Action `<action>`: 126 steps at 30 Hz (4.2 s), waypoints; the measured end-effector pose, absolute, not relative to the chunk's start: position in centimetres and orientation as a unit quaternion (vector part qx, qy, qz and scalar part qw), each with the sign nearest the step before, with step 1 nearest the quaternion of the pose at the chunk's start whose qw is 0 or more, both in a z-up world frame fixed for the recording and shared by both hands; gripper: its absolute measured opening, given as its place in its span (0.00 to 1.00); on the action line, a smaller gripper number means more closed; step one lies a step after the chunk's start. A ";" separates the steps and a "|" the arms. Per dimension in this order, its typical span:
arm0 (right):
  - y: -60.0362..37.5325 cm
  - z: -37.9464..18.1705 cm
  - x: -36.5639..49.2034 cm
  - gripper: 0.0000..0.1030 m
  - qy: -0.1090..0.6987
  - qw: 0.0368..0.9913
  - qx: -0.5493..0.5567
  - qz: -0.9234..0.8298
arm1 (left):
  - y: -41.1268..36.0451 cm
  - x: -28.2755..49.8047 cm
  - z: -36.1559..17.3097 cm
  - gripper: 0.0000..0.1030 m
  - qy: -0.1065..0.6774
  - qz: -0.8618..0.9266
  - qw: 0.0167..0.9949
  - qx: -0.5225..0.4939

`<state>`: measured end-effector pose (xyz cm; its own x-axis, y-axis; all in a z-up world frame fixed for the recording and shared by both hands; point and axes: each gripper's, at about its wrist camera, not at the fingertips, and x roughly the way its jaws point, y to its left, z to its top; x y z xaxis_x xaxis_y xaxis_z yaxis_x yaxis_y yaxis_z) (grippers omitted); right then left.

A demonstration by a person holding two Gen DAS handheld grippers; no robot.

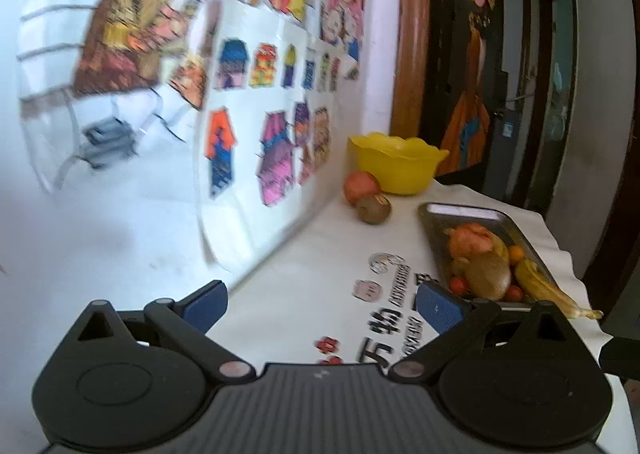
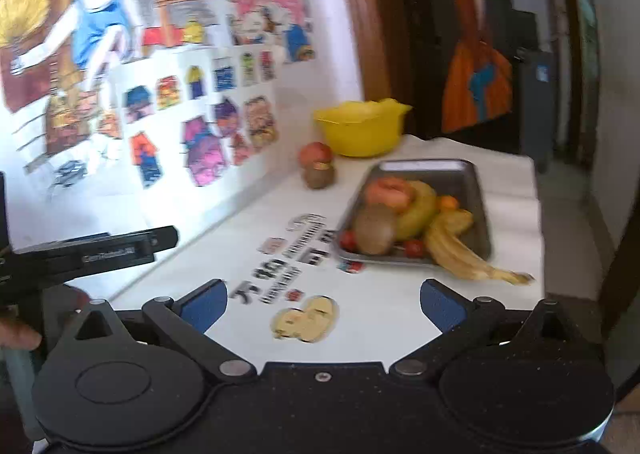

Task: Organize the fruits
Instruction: 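Lift both tools from the tray and move toward the yellow bowl, then close the left gripper on a red apple while the right gripper grasps the small kiwi, then carry the red apple and small kiwi over the metal tray with both tools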

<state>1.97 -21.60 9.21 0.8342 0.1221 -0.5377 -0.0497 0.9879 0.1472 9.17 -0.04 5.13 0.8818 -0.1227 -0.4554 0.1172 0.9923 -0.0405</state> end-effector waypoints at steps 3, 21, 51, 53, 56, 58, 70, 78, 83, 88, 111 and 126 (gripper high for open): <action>-19.9 10.6 2.5 0.99 0.273 0.958 0.052 0.070 | 1.0 9.1 6.2 1.00 0.224 -0.052 0.973 0.000; -19.7 27.1 12.7 0.99 0.171 0.964 0.120 0.164 | 1.4 11.2 16.1 1.00 0.124 -0.005 0.991 0.050; -24.8 6.0 34.4 0.99 0.244 0.946 -0.098 0.187 | -9.3 40.3 6.0 1.00 0.267 -0.081 0.960 0.007; -23.7 4.2 35.8 0.99 0.254 0.940 -0.118 0.195 | -9.9 42.4 4.7 1.00 0.277 -0.089 0.957 0.013; -22.7 2.3 37.8 0.99 0.273 0.932 -0.122 0.204 | -10.9 44.7 3.2 0.99 0.287 -0.105 0.952 0.031; -22.5 1.5 39.1 0.99 0.285 0.930 -0.110 0.205 | -11.5 45.7 2.6 0.99 0.290 -0.117 0.949 0.042; -23.6 0.2 44.0 0.99 0.423 0.884 -0.040 0.195 | -14.7 49.7 0.8 0.99 0.345 -0.119 0.924 0.117; -23.1 -0.1 44.0 0.99 0.424 0.888 -0.041 0.175 | -15.9 50.7 -0.2 0.89 0.366 -0.070 0.913 0.168; -22.1 0.2 44.7 0.97 0.422 0.889 -0.043 0.171 | -15.6 51.3 -0.1 0.85 0.377 -0.077 0.910 0.155; -20.0 -0.5 46.1 0.94 0.438 0.877 -0.080 0.182 | -15.5 52.3 0.0 0.83 0.403 -0.095 0.898 0.146; -17.3 0.0 47.0 0.65 0.434 0.865 -0.138 0.210 | -13.7 53.7 -0.9 0.71 0.460 -0.116 0.877 0.070; -15.4 0.4 44.7 0.65 0.425 0.853 -0.179 0.243 | -10.7 48.4 -1.2 0.71 0.445 -0.105 0.889 0.035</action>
